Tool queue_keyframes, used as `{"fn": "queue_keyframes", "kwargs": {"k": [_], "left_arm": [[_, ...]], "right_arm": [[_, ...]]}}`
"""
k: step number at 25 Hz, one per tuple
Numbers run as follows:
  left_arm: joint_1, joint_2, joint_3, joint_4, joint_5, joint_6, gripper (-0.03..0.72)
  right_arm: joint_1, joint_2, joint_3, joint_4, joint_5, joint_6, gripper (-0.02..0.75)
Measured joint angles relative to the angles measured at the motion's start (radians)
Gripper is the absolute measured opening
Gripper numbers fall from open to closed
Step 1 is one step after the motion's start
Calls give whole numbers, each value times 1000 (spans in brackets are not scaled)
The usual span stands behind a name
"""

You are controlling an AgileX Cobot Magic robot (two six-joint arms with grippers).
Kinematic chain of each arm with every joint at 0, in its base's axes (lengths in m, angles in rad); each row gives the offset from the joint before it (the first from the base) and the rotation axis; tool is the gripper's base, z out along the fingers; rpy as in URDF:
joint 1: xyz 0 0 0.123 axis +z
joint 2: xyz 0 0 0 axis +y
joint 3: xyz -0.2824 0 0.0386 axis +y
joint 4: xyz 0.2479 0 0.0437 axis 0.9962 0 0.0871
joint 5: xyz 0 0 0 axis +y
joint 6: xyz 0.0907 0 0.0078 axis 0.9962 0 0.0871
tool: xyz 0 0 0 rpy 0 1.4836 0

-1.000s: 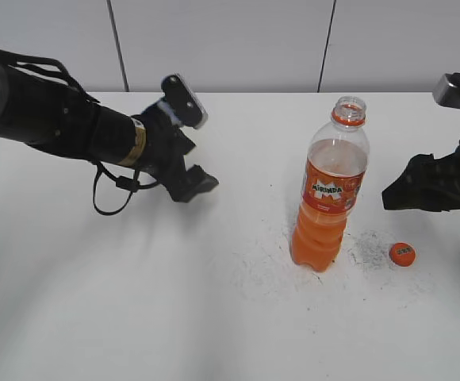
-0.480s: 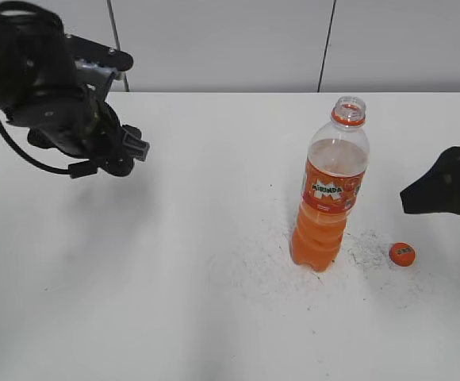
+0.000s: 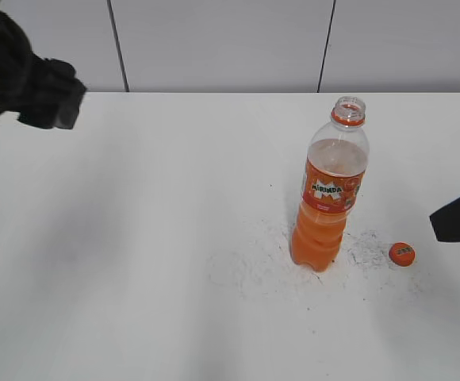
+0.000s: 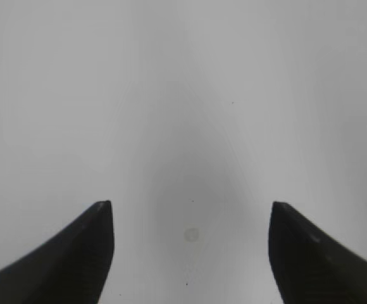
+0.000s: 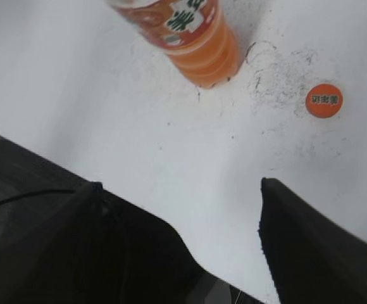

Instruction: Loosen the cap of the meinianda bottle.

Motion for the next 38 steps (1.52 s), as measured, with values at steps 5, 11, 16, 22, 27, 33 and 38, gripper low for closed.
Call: {"fn": "queue_keyframes", "kwargs": {"k": [5, 11, 16, 22, 27, 33, 38], "left_arm": [[-3, -255, 127, -80, 8, 96, 561], [-4, -651, 317, -130, 61, 161, 548], [-4, -904, 448, -225, 144, 266, 545], [-4, -1106, 534, -275, 220, 310, 544], [-4, -1201, 549, -287, 228, 338, 544], [-6, -1217, 582, -299, 175, 348, 544], [-6, -1217, 584, -301, 170, 349, 543]], "right_arm": [[0, -136, 0, -7, 143, 22, 565], [0, -381, 1, -95, 246, 114, 565], [0, -536, 1, -221, 291, 205, 565], [0, -731, 98, -313, 293, 273, 565], [0, -874, 238, -375, 235, 281, 565], [0, -898, 271, -402, 184, 282, 565], [0, -898, 271, -401, 183, 283, 565]]}}
